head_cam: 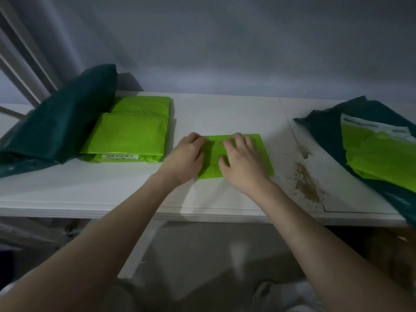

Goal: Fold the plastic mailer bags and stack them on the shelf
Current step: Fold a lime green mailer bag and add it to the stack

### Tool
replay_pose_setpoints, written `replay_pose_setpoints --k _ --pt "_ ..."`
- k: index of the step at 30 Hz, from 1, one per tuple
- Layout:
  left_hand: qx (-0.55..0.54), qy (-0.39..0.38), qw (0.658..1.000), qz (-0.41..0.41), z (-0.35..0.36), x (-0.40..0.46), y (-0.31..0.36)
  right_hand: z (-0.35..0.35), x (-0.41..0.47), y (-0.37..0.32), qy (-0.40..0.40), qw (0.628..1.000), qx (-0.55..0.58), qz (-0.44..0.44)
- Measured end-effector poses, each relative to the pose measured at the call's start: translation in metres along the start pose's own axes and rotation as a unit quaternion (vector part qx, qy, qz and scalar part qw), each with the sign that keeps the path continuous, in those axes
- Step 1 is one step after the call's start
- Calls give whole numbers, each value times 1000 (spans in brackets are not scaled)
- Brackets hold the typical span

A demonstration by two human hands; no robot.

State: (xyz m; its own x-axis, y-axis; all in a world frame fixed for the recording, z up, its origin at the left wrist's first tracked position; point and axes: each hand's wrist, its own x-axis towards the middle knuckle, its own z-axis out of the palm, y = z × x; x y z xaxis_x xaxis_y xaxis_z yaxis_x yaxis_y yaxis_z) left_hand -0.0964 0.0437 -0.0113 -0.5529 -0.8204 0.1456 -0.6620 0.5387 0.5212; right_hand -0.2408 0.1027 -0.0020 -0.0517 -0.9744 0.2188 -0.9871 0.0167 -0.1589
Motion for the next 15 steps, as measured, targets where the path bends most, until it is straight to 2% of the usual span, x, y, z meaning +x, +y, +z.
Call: replay_pose_setpoints --k 4,15 --pt "41 -8 999 13 -3 -14 4 0 -18 -18 -33 999 10 -41" --pt "203 -45 978 25 -7 -23 0 17 -9 -13 -108 994 12 -28"
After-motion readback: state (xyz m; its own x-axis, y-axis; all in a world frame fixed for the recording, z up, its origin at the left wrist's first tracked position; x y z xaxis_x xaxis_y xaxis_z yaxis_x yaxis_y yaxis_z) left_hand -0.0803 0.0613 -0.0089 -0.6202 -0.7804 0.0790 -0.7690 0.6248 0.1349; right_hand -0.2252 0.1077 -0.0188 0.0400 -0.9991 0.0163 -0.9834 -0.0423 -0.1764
